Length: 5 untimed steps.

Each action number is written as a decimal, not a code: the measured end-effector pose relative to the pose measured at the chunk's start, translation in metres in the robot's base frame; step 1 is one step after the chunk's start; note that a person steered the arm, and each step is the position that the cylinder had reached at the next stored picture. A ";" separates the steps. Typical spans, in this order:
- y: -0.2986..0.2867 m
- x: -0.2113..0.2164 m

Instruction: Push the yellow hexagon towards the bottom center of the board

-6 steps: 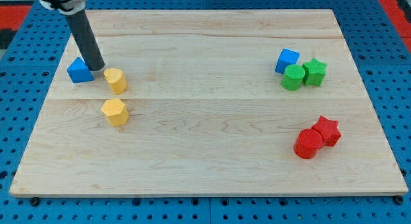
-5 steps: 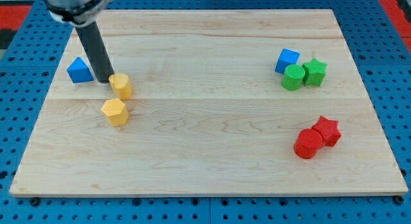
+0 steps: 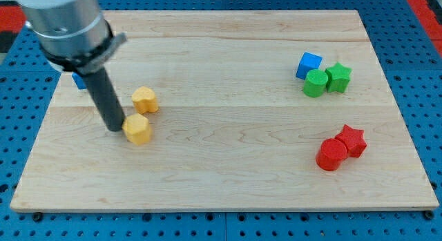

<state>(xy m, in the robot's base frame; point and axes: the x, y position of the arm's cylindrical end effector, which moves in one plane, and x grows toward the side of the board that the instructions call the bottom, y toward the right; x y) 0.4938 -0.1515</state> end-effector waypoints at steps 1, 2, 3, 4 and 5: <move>0.052 0.016; 0.099 0.033; 0.054 0.015; -0.006 -0.013; -0.031 -0.034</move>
